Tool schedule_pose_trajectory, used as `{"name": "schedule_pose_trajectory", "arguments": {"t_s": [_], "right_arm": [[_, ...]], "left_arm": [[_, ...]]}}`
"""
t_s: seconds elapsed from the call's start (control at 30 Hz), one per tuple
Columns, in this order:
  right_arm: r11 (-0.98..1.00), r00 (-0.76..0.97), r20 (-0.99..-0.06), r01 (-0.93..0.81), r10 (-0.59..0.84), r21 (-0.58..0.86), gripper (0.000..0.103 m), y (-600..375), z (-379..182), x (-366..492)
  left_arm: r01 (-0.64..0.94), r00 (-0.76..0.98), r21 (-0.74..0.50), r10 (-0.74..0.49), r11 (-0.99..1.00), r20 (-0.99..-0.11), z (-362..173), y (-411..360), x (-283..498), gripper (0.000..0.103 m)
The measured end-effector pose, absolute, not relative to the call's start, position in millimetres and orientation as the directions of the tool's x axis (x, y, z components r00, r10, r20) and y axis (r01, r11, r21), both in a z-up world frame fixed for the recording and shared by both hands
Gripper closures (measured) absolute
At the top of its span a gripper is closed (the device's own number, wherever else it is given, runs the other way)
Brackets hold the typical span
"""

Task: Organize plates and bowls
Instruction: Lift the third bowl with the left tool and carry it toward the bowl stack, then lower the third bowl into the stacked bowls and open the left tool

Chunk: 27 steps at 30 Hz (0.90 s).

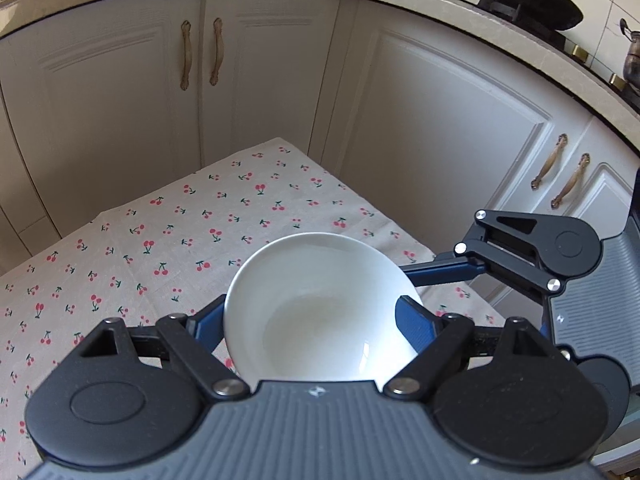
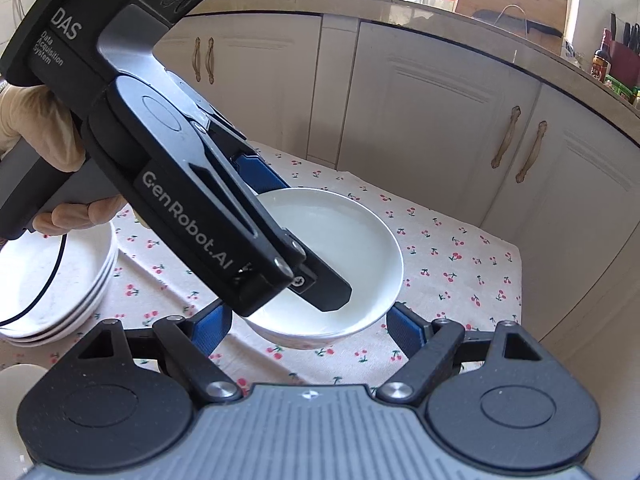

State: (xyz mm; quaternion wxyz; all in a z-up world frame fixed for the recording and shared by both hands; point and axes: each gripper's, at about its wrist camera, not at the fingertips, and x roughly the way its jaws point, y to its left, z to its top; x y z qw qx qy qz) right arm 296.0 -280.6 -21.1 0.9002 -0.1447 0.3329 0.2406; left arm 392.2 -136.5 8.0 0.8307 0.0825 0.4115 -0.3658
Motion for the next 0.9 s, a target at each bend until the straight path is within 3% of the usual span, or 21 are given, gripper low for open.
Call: {"name": "schedule_pose_trajectory", "arguments": {"t_s": [0.9], "right_arm": [[0.845, 0.656, -0.680, -0.526, 0.329, -0.098, 0.015, -239, 6, 171]], "left_arm": [[0.665, 0.419, -0.165, -0.547, 0.728, -0.724, 32, -100, 264, 0.017]]}}
